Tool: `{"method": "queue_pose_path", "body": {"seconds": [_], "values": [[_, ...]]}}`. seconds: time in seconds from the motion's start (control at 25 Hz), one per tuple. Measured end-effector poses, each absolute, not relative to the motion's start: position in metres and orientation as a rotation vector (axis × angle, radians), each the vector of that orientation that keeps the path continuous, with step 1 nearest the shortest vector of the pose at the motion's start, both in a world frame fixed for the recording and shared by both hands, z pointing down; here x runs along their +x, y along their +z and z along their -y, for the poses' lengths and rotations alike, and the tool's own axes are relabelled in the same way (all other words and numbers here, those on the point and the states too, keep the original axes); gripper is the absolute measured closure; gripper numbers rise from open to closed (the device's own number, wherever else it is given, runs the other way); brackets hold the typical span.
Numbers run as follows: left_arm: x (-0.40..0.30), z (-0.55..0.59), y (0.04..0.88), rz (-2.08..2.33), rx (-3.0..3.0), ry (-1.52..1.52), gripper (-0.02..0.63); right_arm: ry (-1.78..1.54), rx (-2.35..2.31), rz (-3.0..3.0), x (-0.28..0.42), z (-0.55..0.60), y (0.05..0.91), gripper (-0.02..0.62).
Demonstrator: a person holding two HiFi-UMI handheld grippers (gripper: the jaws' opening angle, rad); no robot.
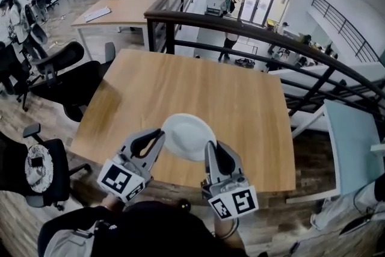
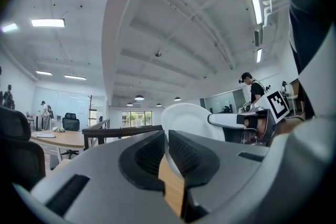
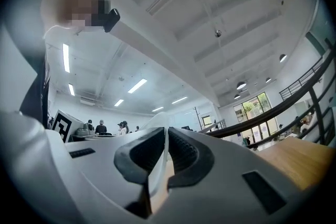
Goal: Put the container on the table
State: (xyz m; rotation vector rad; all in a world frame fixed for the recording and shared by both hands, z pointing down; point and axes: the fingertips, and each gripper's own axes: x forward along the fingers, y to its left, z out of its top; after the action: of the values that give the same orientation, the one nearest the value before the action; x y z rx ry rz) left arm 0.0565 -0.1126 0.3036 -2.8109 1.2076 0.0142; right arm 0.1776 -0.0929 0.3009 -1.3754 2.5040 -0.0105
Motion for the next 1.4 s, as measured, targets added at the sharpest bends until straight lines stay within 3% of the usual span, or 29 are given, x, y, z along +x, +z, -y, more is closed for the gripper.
{"method": "queue_pose_path", "body": {"seconds": [0.4,1.4], "values": [[0.060,0.125,0.316,-1.379,-2.763,-0.115,0.581,-0.039,-1.231,-2.566,0.182,0.120,0.308,0.563],[0.120,0.144,0.337,-1.253,-2.817,-0.110,0.581,-0.074,-1.344,-2.518,0.240,0.129,0.335,0.563]]}}
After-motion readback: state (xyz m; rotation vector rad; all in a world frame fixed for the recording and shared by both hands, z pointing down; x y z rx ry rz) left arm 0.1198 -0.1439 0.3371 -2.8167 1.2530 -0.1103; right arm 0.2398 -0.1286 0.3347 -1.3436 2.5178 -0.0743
